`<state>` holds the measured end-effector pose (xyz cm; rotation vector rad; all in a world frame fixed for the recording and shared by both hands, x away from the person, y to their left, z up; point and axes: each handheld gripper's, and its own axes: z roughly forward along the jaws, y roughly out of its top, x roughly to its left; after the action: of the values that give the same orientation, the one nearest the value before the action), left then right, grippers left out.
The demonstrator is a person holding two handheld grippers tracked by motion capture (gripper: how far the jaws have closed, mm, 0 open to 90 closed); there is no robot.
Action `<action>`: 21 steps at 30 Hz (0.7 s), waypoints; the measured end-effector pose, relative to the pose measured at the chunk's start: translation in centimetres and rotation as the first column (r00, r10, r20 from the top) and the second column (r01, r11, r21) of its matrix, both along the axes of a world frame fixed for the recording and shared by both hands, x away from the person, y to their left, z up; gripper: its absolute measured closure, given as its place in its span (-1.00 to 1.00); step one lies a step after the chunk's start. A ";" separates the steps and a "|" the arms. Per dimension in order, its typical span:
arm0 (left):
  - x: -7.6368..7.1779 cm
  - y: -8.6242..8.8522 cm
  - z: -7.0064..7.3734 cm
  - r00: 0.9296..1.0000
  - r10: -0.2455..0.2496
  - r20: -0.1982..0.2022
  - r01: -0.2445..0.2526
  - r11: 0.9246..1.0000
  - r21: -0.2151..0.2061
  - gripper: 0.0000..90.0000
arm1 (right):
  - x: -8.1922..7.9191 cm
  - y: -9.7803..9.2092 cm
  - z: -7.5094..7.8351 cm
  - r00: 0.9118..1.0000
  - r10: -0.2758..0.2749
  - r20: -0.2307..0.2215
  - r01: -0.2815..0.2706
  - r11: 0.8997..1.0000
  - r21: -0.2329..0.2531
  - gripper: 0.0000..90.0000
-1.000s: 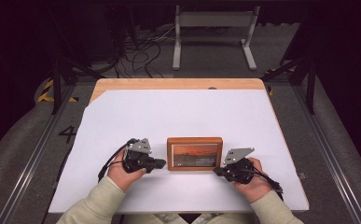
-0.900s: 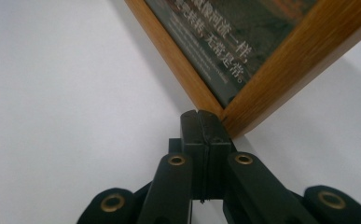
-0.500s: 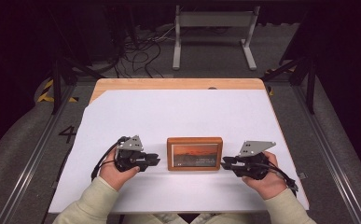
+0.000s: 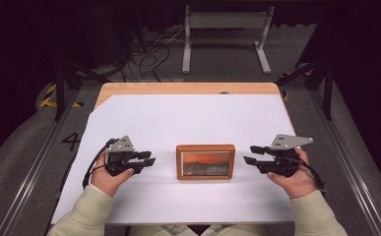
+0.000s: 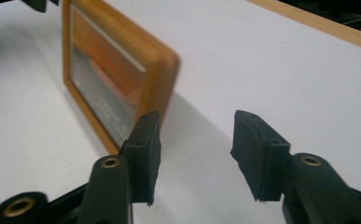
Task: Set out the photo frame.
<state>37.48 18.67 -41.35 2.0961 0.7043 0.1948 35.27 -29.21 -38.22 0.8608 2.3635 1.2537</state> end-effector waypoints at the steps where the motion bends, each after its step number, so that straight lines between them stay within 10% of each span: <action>1: 0.0 0.2 0.0 1.000 0.003 0.000 -0.003 1.000 0.000 0.45 | 0.3 -0.4 0.0 1.000 -0.018 -0.002 0.018 1.000 0.008 0.08; 21: 1.1 3.3 -0.8 0.995 0.102 0.005 -0.102 0.995 -0.020 0.30 | 2.9 -5.6 -2.3 0.980 -0.195 -0.039 0.198 0.977 0.084 -0.51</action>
<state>38.58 22.00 -42.15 2.0413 0.8071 0.2491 38.15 -34.77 -40.55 1.1187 2.1963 1.2783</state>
